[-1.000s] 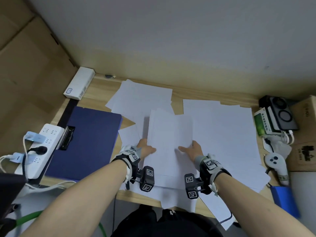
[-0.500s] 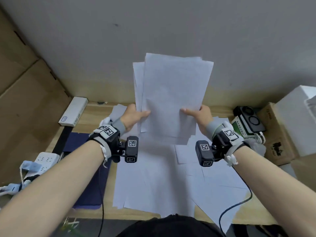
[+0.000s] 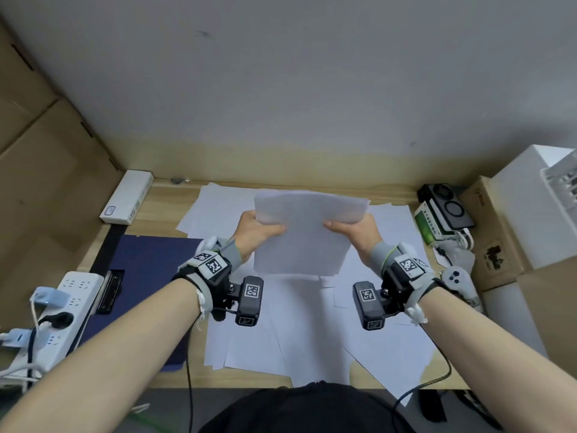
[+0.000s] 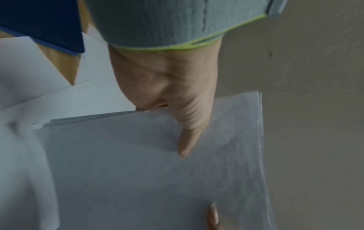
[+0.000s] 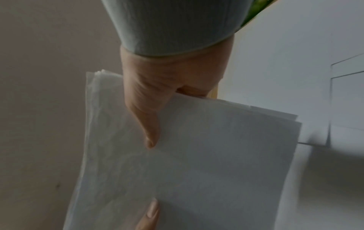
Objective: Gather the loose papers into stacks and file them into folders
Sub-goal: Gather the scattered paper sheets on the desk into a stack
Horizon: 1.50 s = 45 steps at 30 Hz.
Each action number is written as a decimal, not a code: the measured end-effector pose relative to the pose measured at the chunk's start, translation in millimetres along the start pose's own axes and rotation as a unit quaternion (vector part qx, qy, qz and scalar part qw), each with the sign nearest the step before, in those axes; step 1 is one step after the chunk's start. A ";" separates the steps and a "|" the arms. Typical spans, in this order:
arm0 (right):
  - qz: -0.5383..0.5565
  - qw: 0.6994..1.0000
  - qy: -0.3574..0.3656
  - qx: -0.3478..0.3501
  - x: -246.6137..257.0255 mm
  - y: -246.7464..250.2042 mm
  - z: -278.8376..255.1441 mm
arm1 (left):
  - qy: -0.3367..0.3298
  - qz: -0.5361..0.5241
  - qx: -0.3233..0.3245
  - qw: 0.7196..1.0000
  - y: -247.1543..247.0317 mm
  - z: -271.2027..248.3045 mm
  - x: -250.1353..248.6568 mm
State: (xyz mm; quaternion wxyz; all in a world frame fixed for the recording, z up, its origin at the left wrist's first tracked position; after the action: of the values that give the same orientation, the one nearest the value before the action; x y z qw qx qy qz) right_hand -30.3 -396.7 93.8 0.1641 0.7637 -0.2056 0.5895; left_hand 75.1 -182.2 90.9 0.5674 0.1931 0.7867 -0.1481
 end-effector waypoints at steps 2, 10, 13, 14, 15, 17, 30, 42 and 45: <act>0.016 1.000 0.010 0.010 3.6 3.4 1.1 | -0.013 -0.002 0.007 1.000 1.4 0.4 -5.2; -0.053 0.996 -0.069 0.009 -57.8 1.2 -3.8 | 0.035 0.027 -0.014 0.999 -2.7 -9.4 41.0; -0.013 0.998 -0.060 0.005 -49.5 1.5 2.0 | 0.036 0.004 -0.017 0.999 -1.2 -4.6 38.6; -0.002 0.998 -0.064 0.003 -50.3 2.7 3.1 | 0.038 0.003 -0.020 0.999 -0.2 -4.0 38.9; 0.001 0.997 -0.071 -0.002 -54.8 5.1 3.9 | 0.042 0.006 -0.023 0.999 0.5 -2.9 42.4; -0.012 0.995 -0.098 -0.006 -72.7 9.5 2.9 | 0.058 0.025 -0.028 0.998 -1.6 -3.5 53.3; 0.026 0.985 -0.162 -0.046 -101.9 23.2 27.8 | 0.104 0.042 -0.031 0.993 -28.7 23.1 84.8; -0.060 0.964 -0.227 -0.121 -142.6 115.4 67.9 | 0.223 0.193 -0.108 0.949 -35.8 79.4 148.4; -0.155 0.940 -0.238 -0.190 -165.6 177.0 58.1 | 0.259 0.196 -0.132 0.936 -40.2 86.0 166.3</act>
State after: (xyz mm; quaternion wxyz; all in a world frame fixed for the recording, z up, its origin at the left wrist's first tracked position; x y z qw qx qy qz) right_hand -108.3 -557.8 -79.6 0.3419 0.8589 -0.2254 0.3076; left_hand 81.2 -234.0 -93.4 0.3820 0.2984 0.8654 0.1267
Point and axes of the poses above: each hand's wrist, its own z-axis towards the middle knuckle, its own y-axis out of the back of the hand, x = y × z, the point moved 3 cm from there along z, towards the middle knuckle, and after that the axes turned 2 degrees about -z, right-handed, at the moved point
